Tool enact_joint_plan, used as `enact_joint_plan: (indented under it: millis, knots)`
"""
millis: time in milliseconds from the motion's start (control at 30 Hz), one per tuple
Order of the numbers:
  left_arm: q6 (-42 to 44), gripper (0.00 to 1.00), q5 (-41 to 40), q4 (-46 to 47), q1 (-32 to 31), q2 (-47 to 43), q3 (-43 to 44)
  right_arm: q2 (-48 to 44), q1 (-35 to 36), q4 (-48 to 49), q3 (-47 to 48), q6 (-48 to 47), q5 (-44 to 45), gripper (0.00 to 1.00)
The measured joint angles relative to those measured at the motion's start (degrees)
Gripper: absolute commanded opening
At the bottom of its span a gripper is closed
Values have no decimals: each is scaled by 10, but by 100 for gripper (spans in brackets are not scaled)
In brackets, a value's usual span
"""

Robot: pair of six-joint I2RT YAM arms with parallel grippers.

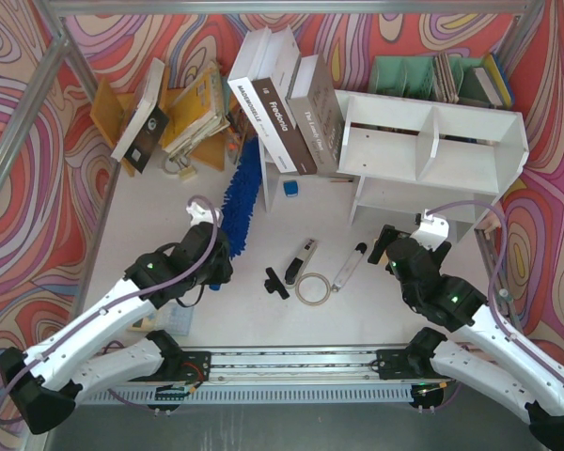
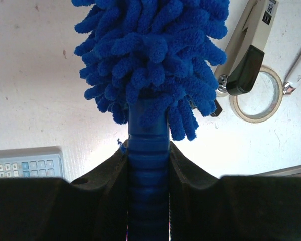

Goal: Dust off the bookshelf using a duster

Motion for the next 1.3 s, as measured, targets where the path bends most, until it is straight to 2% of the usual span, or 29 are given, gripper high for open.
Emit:
enact_joint_plan:
  millis: [233, 600, 767, 1300]
  knots:
    - [-1, 0, 2, 13, 0, -6, 8, -4, 0, 0, 0, 0, 0, 99]
    - [25, 0, 2, 10, 0, -90, 106, -8, 0, 0, 0, 0, 0, 99]
    - [31, 0, -1, 13, 0, -90, 118, -7, 0, 0, 0, 0, 0, 99]
    - [-4, 0, -10, 58, 0, -44, -34, -6, 0, 0, 0, 0, 0, 99]
